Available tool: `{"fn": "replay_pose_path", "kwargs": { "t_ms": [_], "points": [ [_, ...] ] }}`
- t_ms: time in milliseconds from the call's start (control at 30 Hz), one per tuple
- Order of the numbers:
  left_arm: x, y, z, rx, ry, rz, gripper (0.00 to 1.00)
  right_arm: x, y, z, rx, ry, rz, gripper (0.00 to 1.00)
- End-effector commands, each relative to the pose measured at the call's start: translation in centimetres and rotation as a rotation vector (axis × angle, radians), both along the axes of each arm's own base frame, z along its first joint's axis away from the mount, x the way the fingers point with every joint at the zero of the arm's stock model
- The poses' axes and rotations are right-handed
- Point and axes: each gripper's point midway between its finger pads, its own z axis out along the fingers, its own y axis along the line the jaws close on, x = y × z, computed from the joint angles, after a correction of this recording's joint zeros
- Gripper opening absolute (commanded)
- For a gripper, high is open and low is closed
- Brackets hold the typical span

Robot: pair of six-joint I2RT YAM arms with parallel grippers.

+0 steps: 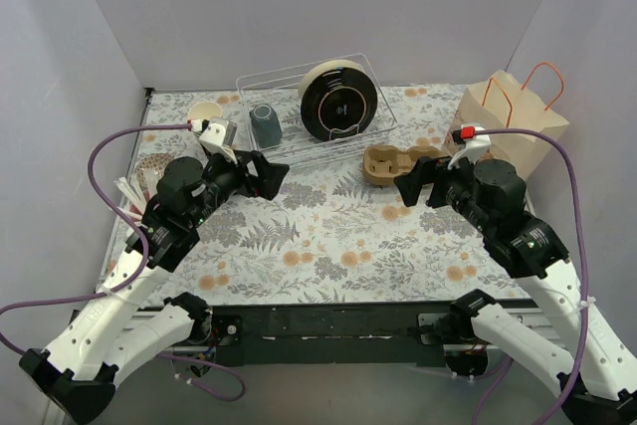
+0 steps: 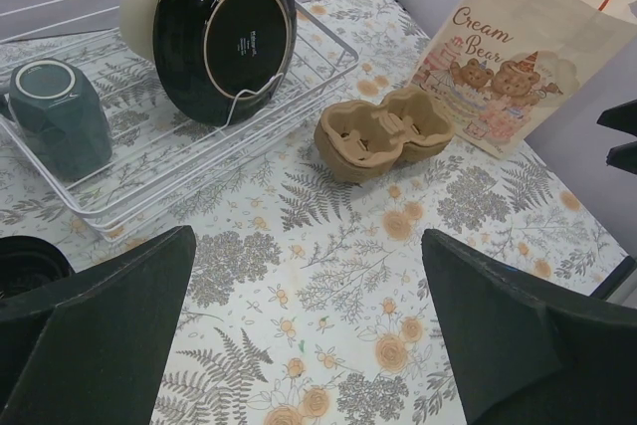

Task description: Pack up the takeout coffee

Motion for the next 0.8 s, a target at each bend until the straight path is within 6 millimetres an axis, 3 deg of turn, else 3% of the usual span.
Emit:
{"fn": "replay_pose_path", "kwargs": {
  "t_ms": [0,467,633,667,700,767],
  "points": [
    [-0.3,0.0,1.1,-0.004,-0.026,-0.008,0.98,0.0,0.1,2.2,0.051,-0.063,0.003,0.98],
    [2.4,1.0,1.6,0.053,-0.043,0.107,0.98,-0.4,-0.7,1.4,0.039,-0.073,-0.017,0.99],
    [6.6,3.9,1.4,0.183,-0.03,0.349,0.97,-1.0,-0.2,0.8,0.048,-0.068,0.021,0.98],
    [7.5,5.4,2.7,0.201,-0.046,0.447,0.95,-1.2,0.0,0.8,0.048,-0.069,0.039,0.98],
    [9.2,5.3,1.5,0.277,-0.023,0.475,0.93,-1.4,0.1,0.8,0.047,-0.079,0.055,0.97],
    [11.1,6.9,1.1,0.348,0.006,0.569,0.91,-2.1,0.7,0.6,0.036,-0.108,0.117,0.97]
  ]
}}
